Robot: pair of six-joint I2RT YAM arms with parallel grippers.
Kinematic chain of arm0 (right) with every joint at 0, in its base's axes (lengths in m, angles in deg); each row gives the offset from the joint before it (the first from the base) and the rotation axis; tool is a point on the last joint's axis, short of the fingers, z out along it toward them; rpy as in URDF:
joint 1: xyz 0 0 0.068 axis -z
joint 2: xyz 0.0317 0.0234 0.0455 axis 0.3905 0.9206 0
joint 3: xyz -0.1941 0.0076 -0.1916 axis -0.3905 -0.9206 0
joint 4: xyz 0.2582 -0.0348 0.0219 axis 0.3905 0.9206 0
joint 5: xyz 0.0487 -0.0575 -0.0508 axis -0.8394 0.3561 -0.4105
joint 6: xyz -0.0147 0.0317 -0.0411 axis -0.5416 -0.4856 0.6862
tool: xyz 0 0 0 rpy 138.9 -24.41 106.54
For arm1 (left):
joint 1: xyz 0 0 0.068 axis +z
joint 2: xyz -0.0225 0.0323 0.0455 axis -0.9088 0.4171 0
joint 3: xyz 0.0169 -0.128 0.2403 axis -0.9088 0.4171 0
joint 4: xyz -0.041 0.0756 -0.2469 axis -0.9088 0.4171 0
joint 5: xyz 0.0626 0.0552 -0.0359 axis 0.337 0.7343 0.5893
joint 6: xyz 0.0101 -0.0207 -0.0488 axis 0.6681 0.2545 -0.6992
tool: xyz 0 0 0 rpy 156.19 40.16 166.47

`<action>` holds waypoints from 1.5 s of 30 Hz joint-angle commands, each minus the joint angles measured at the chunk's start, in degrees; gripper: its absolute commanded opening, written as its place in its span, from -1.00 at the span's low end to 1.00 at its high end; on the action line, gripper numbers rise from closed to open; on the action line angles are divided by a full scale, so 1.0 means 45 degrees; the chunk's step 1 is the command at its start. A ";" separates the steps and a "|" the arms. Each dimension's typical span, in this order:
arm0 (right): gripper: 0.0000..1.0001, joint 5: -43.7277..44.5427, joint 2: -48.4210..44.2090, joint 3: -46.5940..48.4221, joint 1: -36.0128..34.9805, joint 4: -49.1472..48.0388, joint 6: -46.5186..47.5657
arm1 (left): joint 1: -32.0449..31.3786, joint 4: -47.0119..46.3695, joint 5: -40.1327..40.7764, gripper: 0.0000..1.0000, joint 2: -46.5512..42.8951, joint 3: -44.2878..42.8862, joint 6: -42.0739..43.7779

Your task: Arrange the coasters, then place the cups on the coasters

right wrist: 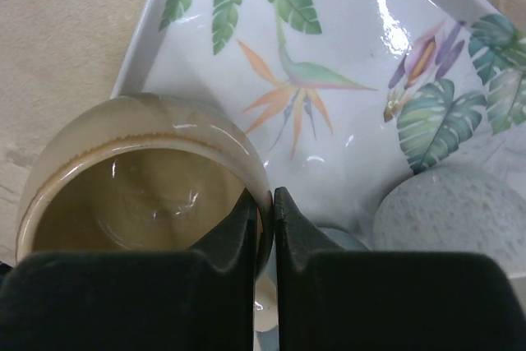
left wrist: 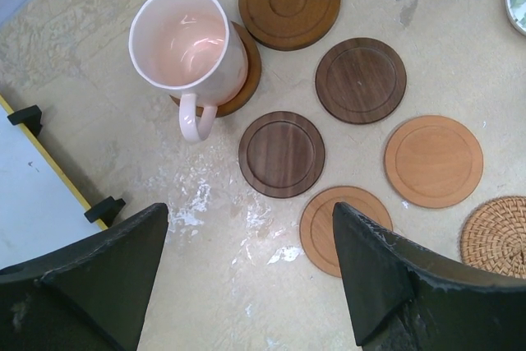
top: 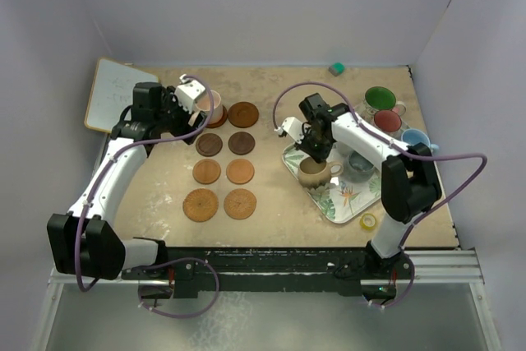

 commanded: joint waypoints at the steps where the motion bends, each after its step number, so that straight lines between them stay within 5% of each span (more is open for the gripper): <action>1: -0.95 0.0668 -0.1071 0.0054 0.0112 -0.0920 -0.1887 | 0.0118 -0.0596 -0.0025 0.55 -0.0467 0.0080 -0.0294; 18: -1.00 0.3834 -0.1461 -0.0409 0.0751 -0.3275 -0.5613 | 0.0119 -0.0673 -0.0168 0.55 -0.0437 0.0088 -0.0366; 35: -0.88 0.3828 -0.0873 -0.1273 0.0754 -0.4413 -0.8074 | 0.0112 -0.0596 -0.0263 0.55 -0.0530 0.0154 -0.0337; 39: -0.69 0.3633 -0.1322 -0.1746 0.0734 -0.4515 -0.7977 | 0.0112 -0.0614 -0.0264 0.55 -0.0545 0.0174 -0.0332; 45: -0.08 0.2639 -0.2343 -0.2144 0.0741 -0.4725 -0.7295 | 0.0113 -0.0625 -0.0223 0.55 -0.0509 0.0190 -0.0338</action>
